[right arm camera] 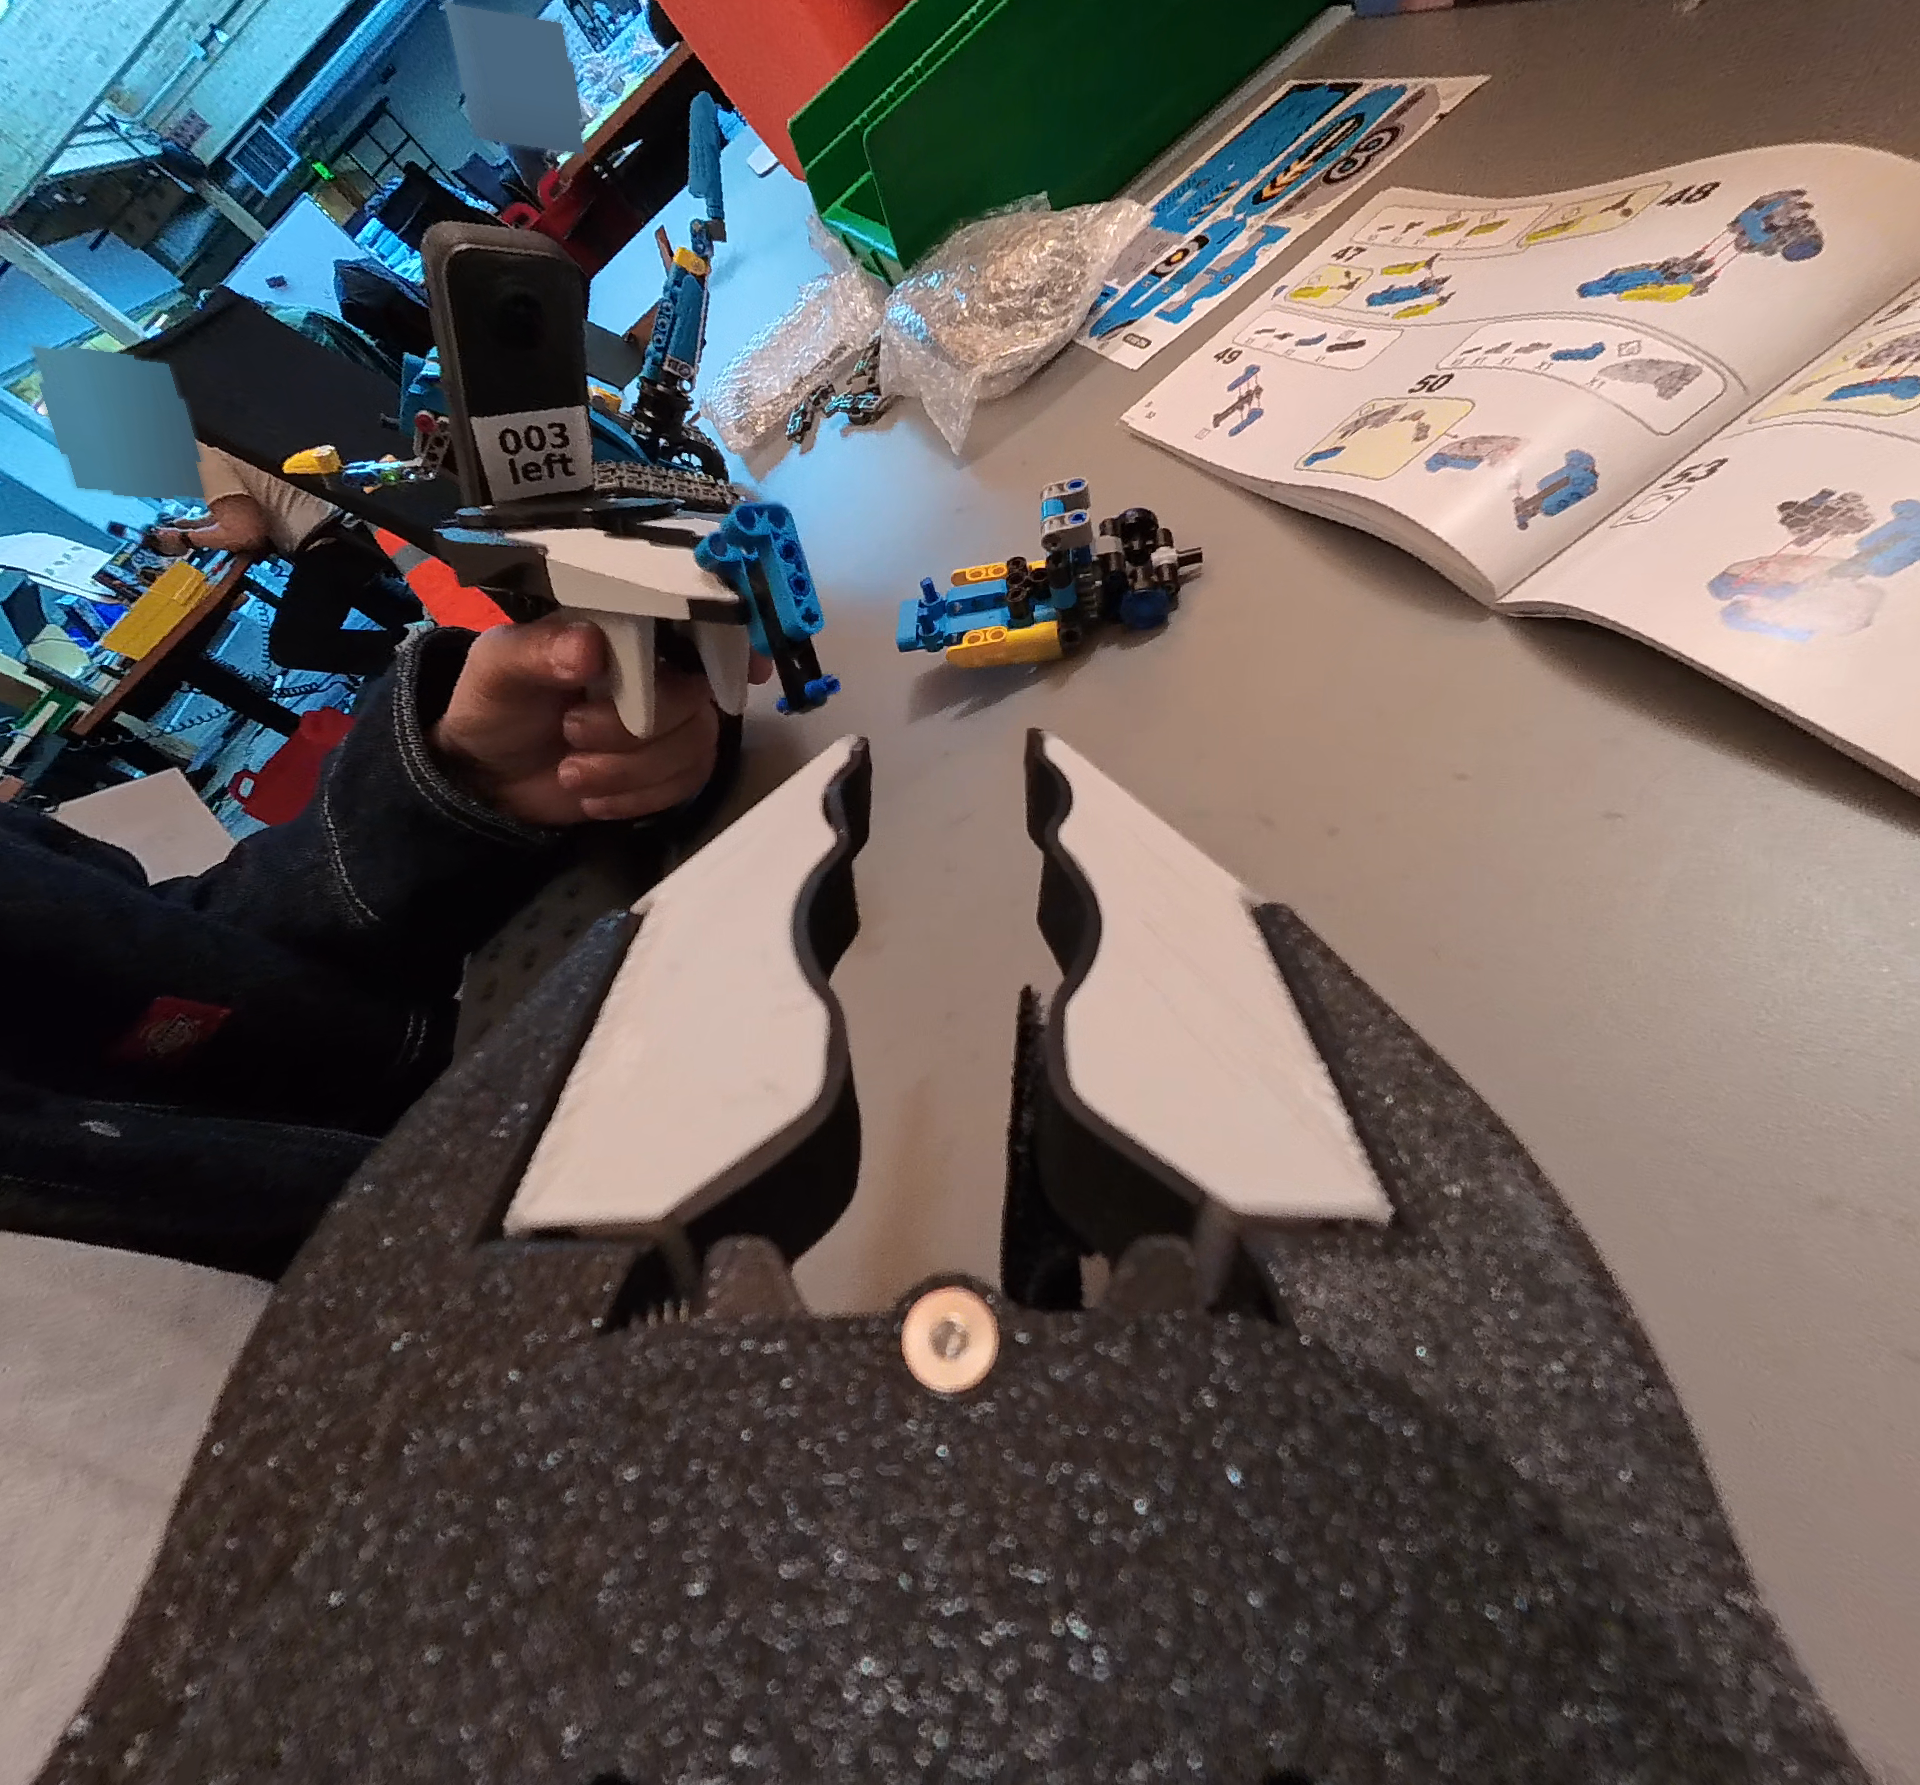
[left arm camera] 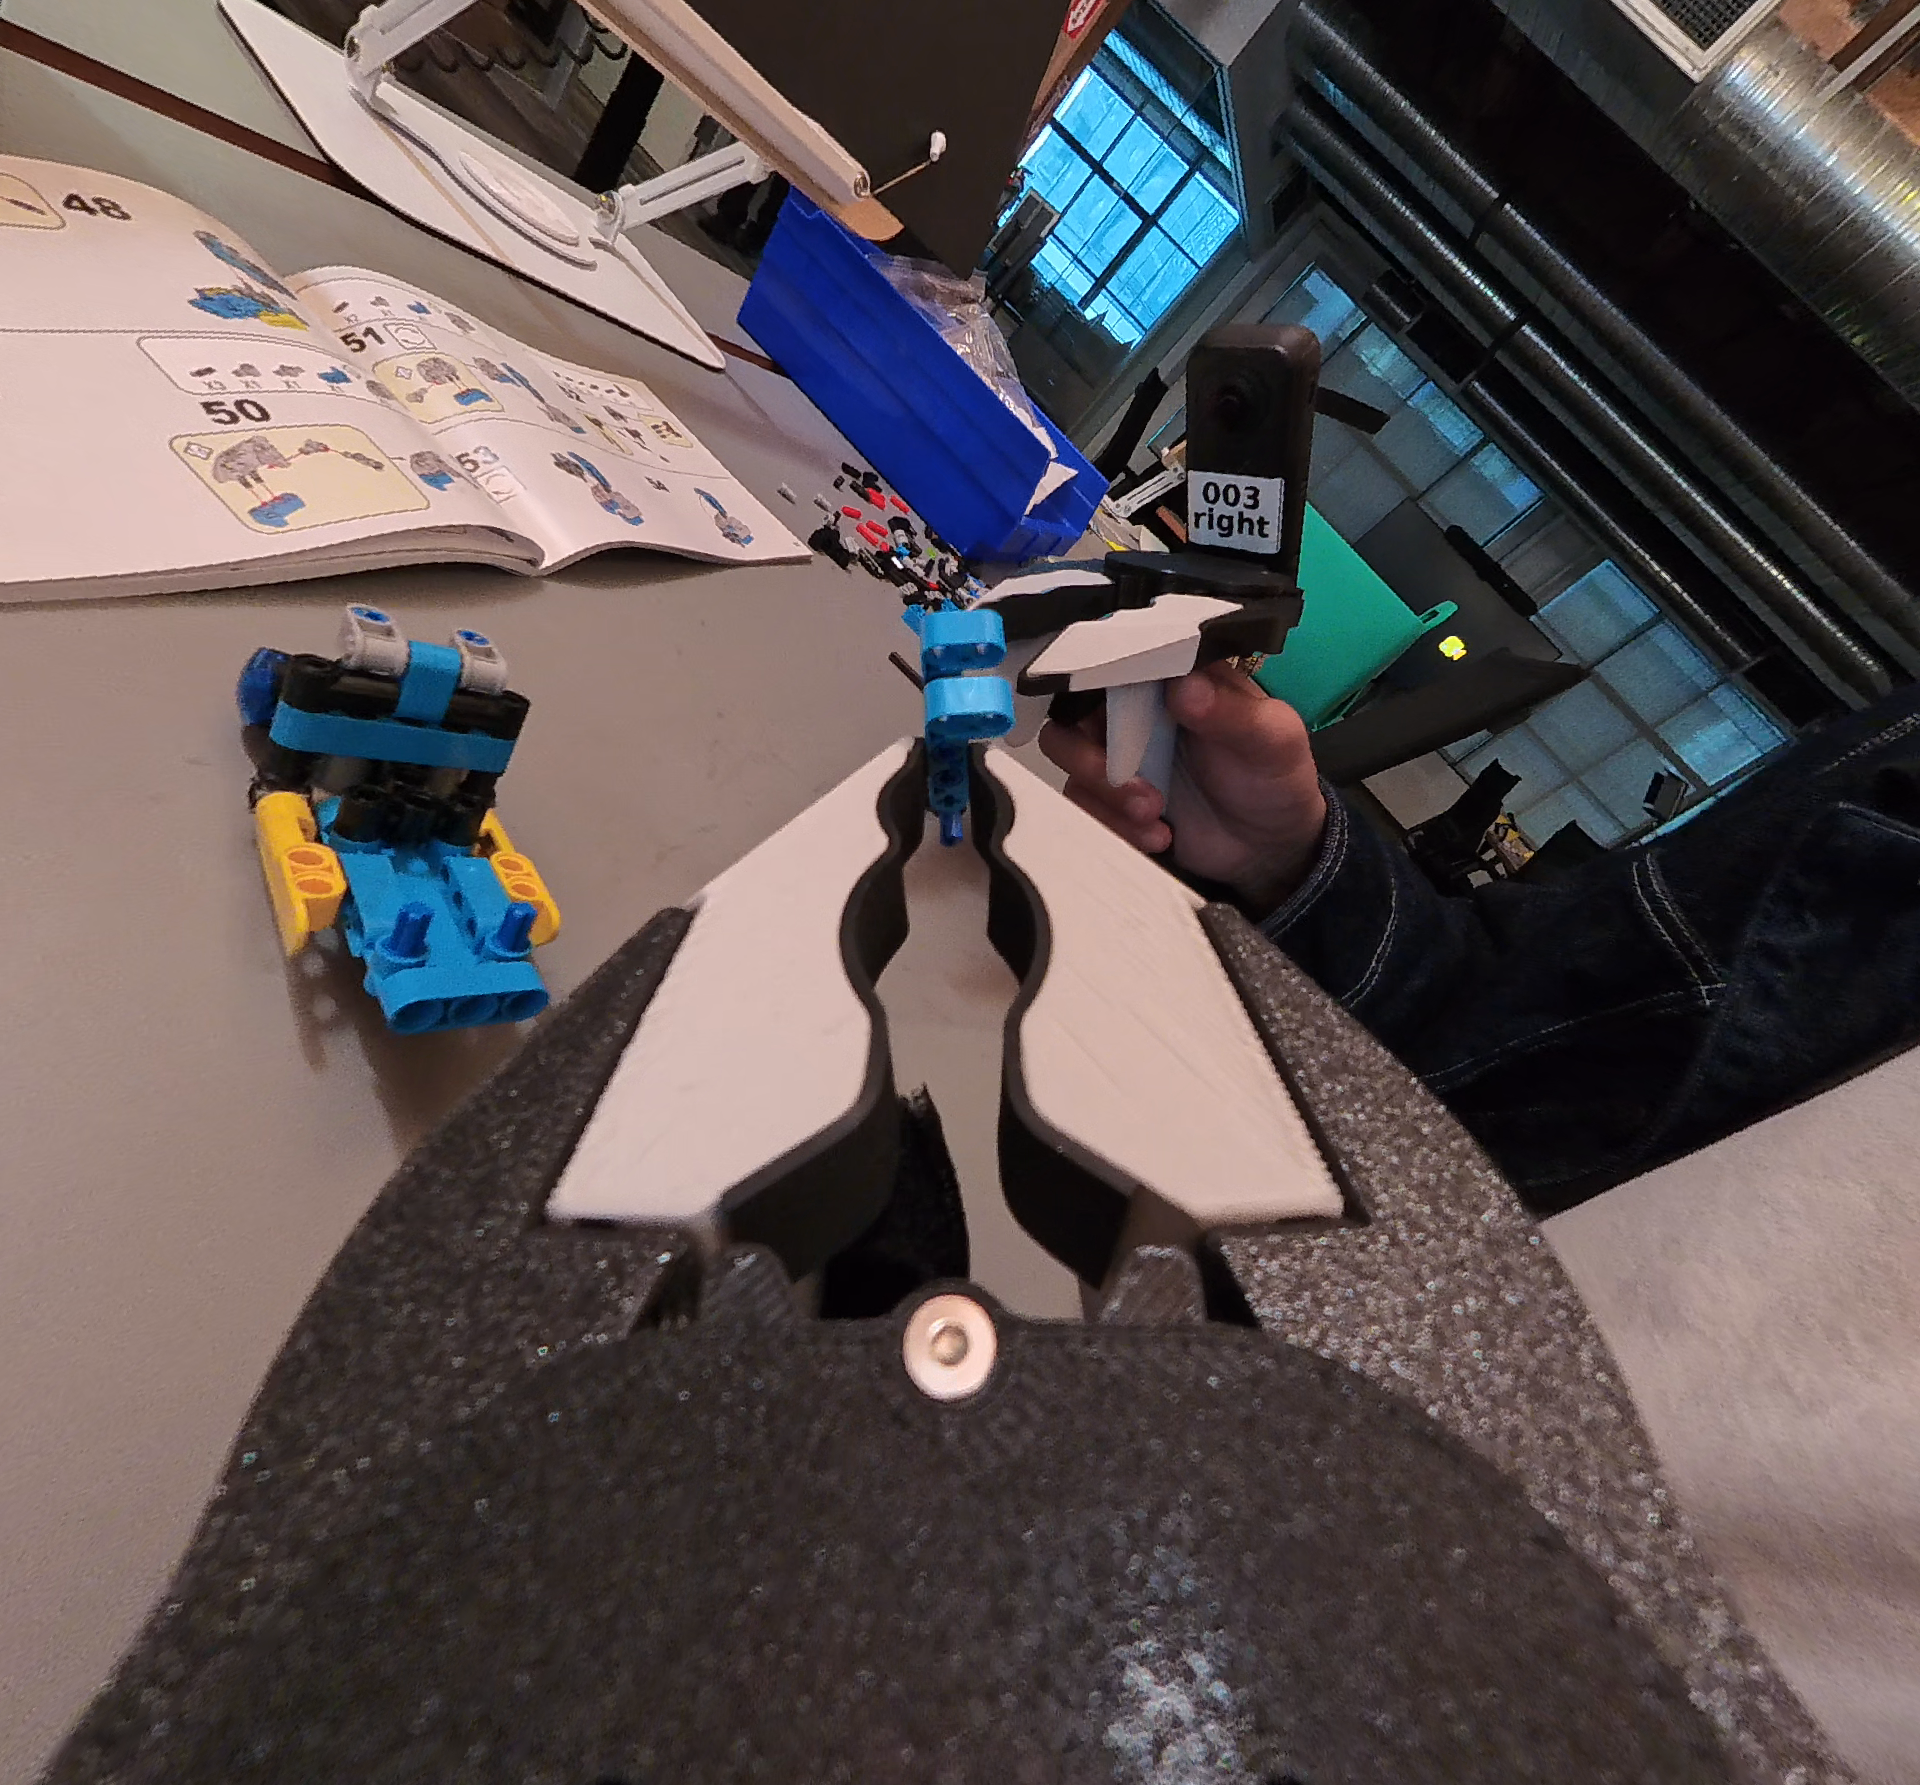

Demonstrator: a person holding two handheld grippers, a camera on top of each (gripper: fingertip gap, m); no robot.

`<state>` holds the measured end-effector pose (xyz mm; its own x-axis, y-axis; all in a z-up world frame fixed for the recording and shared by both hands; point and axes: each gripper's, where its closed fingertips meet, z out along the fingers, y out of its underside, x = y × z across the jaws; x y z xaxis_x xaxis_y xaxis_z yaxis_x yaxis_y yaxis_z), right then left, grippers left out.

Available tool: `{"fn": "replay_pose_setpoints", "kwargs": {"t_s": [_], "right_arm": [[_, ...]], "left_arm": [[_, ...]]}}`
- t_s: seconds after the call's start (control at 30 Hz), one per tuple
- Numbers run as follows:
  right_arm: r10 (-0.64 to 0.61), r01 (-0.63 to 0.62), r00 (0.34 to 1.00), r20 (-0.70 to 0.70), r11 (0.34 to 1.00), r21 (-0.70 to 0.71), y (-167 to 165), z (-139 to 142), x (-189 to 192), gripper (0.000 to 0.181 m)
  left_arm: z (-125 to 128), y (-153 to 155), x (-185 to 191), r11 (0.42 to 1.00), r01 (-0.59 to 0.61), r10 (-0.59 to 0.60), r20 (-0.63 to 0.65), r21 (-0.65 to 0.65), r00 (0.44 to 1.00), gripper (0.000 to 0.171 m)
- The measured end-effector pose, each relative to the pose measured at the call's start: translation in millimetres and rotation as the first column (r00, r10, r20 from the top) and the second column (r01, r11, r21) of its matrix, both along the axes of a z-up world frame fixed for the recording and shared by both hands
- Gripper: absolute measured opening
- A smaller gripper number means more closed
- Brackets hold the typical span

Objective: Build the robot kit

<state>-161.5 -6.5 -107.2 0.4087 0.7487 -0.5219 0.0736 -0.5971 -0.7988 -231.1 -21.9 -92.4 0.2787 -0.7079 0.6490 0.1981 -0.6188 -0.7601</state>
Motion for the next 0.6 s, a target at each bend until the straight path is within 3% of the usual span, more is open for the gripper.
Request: {"fn": "replay_pose_setpoints", "kwargs": {"t_s": [0.27,0.43,0.5,0.53,0.6], "right_arm": [[-0.024,0.023,0.999,0.034,0.999,0.036,4.4,0.8,6.0,0.028],[-0.203,0.157,0.960,0.195,0.961,0.227,40.8,13.3,75.2,0.018],[-0.041,-0.015,0.965,0.258,0.977,0.212,24.2,4.1,79.0,0.020],[0.078,-0.131,0.945,0.319,0.980,0.149,7.6,-10.9,78.3,0.024],[0.196,-0.260,0.868,0.457,0.962,0.081,-14.2,-43.2,83.3,0.023]], "left_arm": [[-0.7,0.3,0.1,1.000,-0.002,0.002,-0.003,-0.003,1.000,0.007],[-0.9,-0.6,1.0,1.000,0.003,-0.003,-0.006,-0.003,1.000,0.007],[-1.6,-2.4,3.0,1.000,0.012,-0.012,-0.017,0.003,1.000,0.007],[-2.4,-3.5,4.4,1.000,0.019,-0.019,-0.025,0.006,1.000,0.007],[-4.2,-5.4,6.9,1.000,0.027,-0.027,-0.046,0.014,0.999,0.007]]}}
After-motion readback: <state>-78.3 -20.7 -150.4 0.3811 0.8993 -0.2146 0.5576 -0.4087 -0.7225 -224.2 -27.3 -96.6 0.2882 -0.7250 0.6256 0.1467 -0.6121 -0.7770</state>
